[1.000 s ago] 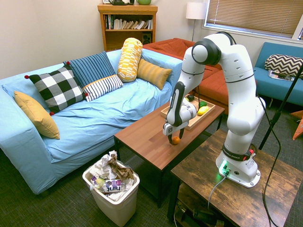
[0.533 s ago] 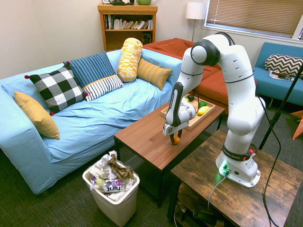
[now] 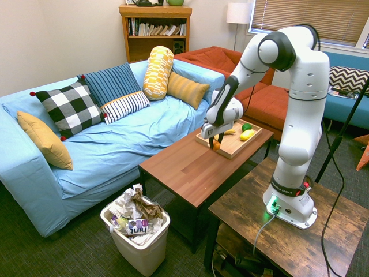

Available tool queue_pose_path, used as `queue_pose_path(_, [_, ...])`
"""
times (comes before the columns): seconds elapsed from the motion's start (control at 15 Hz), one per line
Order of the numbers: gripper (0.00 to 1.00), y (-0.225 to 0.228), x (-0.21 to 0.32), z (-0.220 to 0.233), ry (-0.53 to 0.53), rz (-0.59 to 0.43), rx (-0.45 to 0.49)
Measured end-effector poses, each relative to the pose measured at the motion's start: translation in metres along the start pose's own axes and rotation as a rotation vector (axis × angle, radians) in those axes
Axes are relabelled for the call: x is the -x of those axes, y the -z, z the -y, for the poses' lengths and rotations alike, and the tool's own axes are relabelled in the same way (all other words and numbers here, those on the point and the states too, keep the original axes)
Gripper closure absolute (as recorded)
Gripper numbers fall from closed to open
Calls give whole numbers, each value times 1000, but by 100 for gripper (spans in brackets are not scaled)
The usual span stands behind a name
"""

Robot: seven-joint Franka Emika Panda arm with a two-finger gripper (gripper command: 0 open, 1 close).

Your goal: Put the tangerine in the tray

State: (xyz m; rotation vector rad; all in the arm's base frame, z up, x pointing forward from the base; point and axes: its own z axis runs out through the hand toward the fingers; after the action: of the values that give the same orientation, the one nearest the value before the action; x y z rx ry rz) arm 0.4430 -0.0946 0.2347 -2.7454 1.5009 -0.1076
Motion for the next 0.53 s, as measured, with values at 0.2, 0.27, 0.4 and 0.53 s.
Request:
queue_pose_path(0.2, [100,36,-64,-26,-119,-21,-13])
queue_pose_path(0.27, [100,34,-83,-36,-159,-28,-6])
queue_pose_path(0.4, [100,11,-117,-54,-237,-24,32])
queue_pose_path(0.53, [100,-21,-144,-61,-312,-18,67])
